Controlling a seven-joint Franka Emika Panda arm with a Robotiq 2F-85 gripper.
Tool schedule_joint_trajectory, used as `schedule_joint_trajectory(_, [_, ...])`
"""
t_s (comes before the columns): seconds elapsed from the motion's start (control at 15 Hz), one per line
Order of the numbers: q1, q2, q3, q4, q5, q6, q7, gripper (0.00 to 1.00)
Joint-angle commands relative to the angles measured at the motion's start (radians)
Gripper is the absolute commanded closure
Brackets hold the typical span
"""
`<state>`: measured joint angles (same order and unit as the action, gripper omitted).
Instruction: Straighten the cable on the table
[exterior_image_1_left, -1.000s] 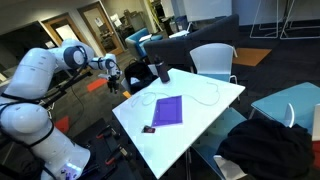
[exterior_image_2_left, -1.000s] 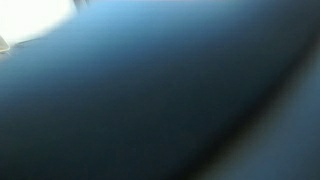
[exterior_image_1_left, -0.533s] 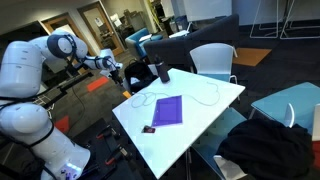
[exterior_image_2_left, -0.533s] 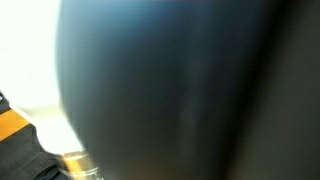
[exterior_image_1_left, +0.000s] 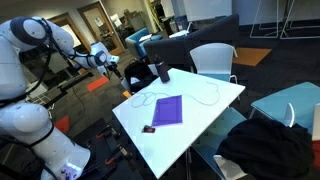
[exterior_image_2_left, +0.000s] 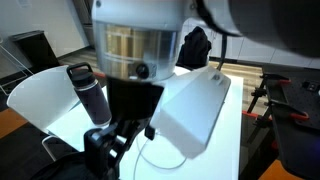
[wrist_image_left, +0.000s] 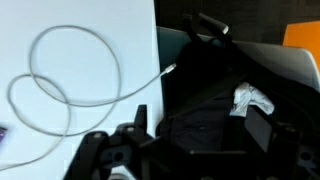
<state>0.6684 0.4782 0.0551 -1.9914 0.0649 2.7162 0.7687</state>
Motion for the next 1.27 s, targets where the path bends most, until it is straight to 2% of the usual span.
schedule_joint_trajectory(0.0, [0.029, -0.210, -0.081, -0.248, -0.074, 0.100, 0.189, 0.00])
schedule_joint_trajectory(0.27, [-0.036, -0.405, -0.112, -0.444, -0.158, 0.123, 0.357, 0.00])
schedule_joint_trajectory(0.33, [-0.074, -0.333, -0.099, -0.378, -0.166, 0.130, 0.381, 0.00])
schedule_joint_trajectory(0.47, [-0.139, -0.379, -0.080, -0.412, -0.205, 0.127, 0.448, 0.00])
schedule_joint_trajectory(0.73, [-0.262, -0.419, -0.028, -0.452, -0.205, 0.139, 0.481, 0.00])
schedule_joint_trajectory(0.87, [-0.304, -0.429, -0.008, -0.466, -0.194, 0.138, 0.478, 0.00])
schedule_joint_trajectory(0.93, [-0.315, -0.384, 0.011, -0.415, -0.192, 0.107, 0.442, 0.00])
schedule_joint_trajectory(1.0, [-0.328, -0.385, 0.018, -0.417, -0.190, 0.107, 0.438, 0.00])
schedule_joint_trajectory(1.2, [-0.339, -0.382, 0.030, -0.416, -0.188, 0.107, 0.436, 0.00])
